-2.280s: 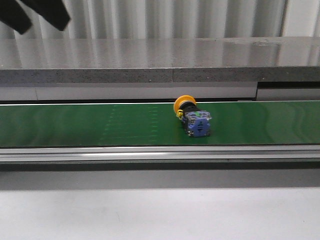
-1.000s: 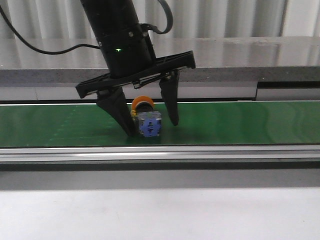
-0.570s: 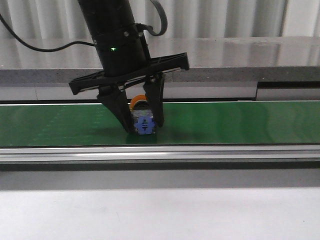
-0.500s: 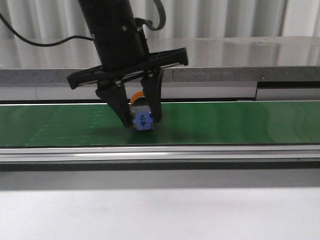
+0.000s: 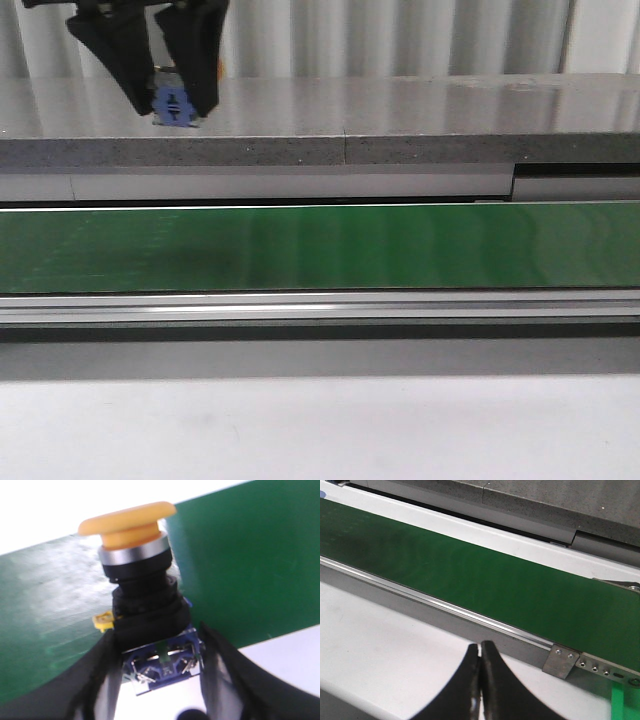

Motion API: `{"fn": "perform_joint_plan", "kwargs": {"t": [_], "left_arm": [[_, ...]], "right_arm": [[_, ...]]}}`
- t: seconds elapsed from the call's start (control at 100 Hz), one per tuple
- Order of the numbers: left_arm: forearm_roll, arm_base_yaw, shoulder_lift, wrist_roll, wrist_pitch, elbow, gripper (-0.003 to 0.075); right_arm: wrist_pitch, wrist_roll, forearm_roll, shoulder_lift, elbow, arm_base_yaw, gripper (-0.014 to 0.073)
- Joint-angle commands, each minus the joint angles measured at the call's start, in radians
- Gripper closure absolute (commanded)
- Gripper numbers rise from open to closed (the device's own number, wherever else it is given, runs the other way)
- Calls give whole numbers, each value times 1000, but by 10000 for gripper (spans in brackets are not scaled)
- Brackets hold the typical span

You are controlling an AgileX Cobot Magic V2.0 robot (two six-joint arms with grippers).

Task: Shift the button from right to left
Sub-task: 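Lift the button off the belt with the left gripper, then move the button over the blue tray and open the left gripper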

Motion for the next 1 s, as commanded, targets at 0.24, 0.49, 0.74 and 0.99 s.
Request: {"fn": "perform_joint_plan", "kwargs": {"t": [0.24, 0.49, 0.74, 0.99], "left_arm": [[-10, 249, -64, 185, 14, -28, 552], [-6, 482, -64, 233, 14, -28, 552], [-1, 688, -64, 292, 13, -28, 552], [16, 812, -9, 286, -30, -5, 552]], "right_arm": [[-73, -8, 11, 13, -24, 3, 660], [-73, -8, 11, 13, -24, 3, 660], [-73, -8, 11, 13, -24, 3, 660], [-73, -8, 11, 13, -24, 3, 660]]}}
